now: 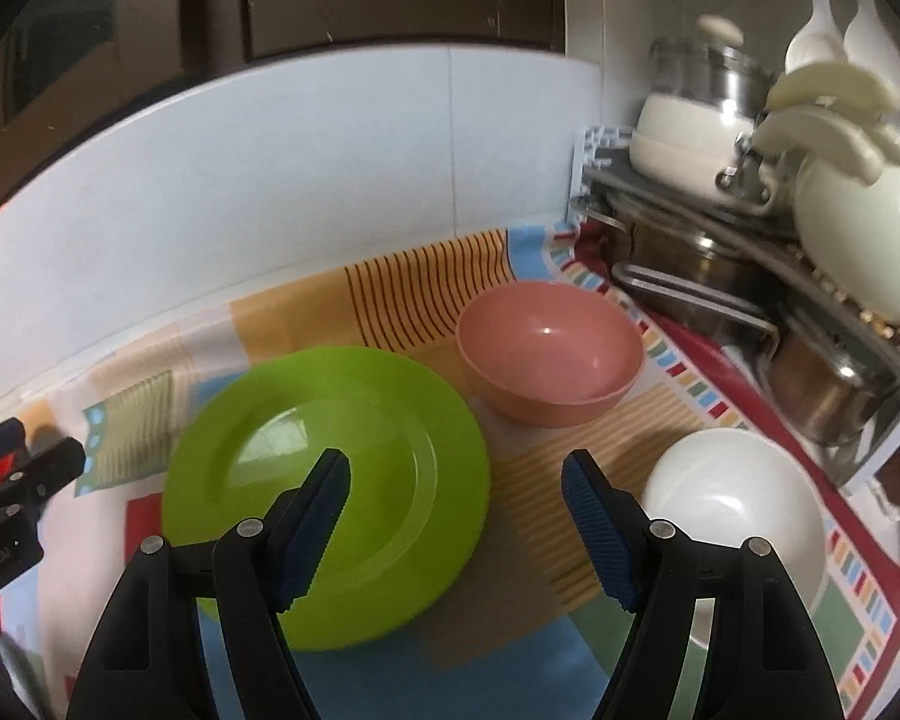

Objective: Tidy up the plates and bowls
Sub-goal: 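Move both grippers to the rim of the green plate by the pink bowl, then close both grippers on the green plate's rim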

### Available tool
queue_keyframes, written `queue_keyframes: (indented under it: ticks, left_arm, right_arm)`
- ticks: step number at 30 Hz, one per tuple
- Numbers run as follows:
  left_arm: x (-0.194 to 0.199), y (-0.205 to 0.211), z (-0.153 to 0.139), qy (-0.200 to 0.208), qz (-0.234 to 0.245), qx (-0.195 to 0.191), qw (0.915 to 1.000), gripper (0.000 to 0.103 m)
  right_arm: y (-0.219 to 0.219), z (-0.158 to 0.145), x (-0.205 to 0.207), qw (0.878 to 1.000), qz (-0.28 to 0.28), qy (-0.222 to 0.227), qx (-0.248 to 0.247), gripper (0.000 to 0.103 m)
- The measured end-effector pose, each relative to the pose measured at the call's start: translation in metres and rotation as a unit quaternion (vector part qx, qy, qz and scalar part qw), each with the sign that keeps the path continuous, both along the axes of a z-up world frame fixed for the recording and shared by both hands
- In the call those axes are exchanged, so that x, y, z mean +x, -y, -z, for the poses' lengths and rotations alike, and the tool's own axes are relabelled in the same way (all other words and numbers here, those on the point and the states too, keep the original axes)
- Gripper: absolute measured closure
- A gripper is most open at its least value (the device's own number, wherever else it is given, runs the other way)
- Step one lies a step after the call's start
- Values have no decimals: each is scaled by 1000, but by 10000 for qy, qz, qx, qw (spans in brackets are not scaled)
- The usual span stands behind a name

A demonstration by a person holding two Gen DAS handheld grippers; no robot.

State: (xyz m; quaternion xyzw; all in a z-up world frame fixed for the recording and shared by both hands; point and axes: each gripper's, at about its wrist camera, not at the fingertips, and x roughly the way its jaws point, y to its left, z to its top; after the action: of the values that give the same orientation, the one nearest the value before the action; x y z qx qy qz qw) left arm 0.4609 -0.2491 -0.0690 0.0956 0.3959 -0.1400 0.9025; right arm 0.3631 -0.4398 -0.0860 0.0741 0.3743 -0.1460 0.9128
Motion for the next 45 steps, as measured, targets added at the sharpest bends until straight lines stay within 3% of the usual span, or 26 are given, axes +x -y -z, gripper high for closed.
queue_keyframes:
  ticks: [11,22,25,34,38,45]
  left_arm:
    - [42,26,45,-543,226,144,9982,34]
    - [62,32,73,-901,262,115,9955,43]
    - [66,30,75,-960,277,14,9950,43]
    - [73,36,74,-1035,413,-158,9937,62]
    - [74,37,74,-1046,419,-153,9935,62]
    - [75,37,73,-1046,380,-159,9937,63]
  right_arm:
    - [8,44,37,9991,161,-385,-121,29]
    - [12,60,50,9982,55,-547,-237,30]
    - [13,62,52,9984,-5,-562,-95,33]
    - [16,72,62,9971,-205,-711,160,47]
    - [15,72,63,9965,-355,-719,229,58]
    - [15,71,62,9959,-412,-783,178,60]
